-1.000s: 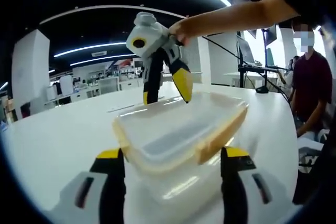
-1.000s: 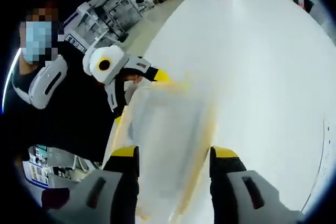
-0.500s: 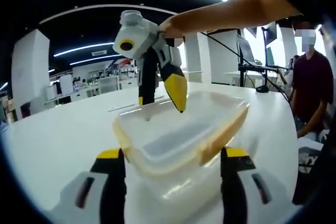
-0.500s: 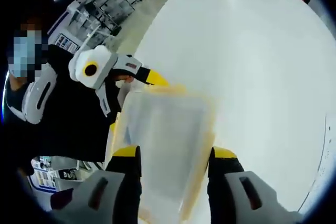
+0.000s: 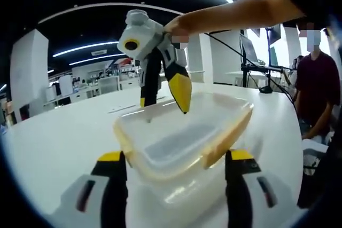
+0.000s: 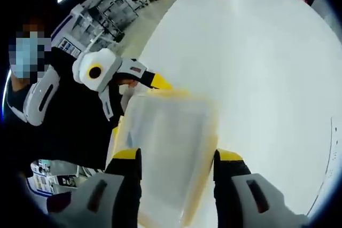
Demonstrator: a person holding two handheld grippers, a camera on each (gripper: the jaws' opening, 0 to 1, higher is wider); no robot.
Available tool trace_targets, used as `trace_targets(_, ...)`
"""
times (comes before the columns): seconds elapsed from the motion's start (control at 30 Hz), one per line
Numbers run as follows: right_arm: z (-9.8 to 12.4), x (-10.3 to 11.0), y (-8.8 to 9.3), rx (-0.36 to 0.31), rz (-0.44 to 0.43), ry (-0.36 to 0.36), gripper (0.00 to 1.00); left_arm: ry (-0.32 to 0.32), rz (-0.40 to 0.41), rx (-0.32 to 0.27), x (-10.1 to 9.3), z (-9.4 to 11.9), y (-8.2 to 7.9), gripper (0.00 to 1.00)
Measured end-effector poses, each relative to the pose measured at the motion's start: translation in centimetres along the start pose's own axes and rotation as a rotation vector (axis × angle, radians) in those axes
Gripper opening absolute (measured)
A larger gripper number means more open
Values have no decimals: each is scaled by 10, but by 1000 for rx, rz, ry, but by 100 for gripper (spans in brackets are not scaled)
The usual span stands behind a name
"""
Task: Snap each plastic latch of the storage box into its locked position after aligning the lid with the box until every specified latch is closed and the lid sits flush.
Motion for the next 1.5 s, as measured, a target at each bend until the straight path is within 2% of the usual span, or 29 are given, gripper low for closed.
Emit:
trace_targets(0.07, 4, 2, 7, 10, 8, 0, 52, -1, 1, -2, 0, 0, 0, 74)
trace_targets(0.17, 14, 5, 17, -27, -70, 4, 55, 0, 1, -4, -1, 1, 0, 74)
trace_targets(0.3, 22, 10, 28, -26, -77, 1, 58, 0, 1, -4, -1, 1, 0, 74)
trace_targets(0.5, 16, 15, 45, 32, -103, 10, 58, 0, 2, -9, -1, 1, 1, 74)
trace_targets(0.57, 13, 18, 48, 41, -101, 3, 55, 0, 3, -10, -1, 1, 1, 74)
trace_targets(0.83, 14, 10, 46, 50, -146, 22, 50, -1, 5, -8, 0, 1, 1, 74)
trace_targets(1.17, 16, 4, 42, 114, -149, 20, 44, -2, 5, 8, 0, 0, 0, 74)
trace_targets(1.3, 15, 6, 45, 89, -148, 19, 43, 3, 3, 10, 1, -1, 0, 75)
trace_targets(1.5, 14, 11, 45, 52, -159, 29, 50, 9, 2, 6, 0, -1, 1, 76)
Point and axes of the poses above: the point that each gripper's makers call its tool centre point, and the gripper's own axes: z roughly backward along the fingers, x roughly to its left, y roughly out of its underside, the point moved 6 cm from there along z, roughly backward along the fingers, and after that the axes turned 4 degrees about -y, right-handed, at the moved point
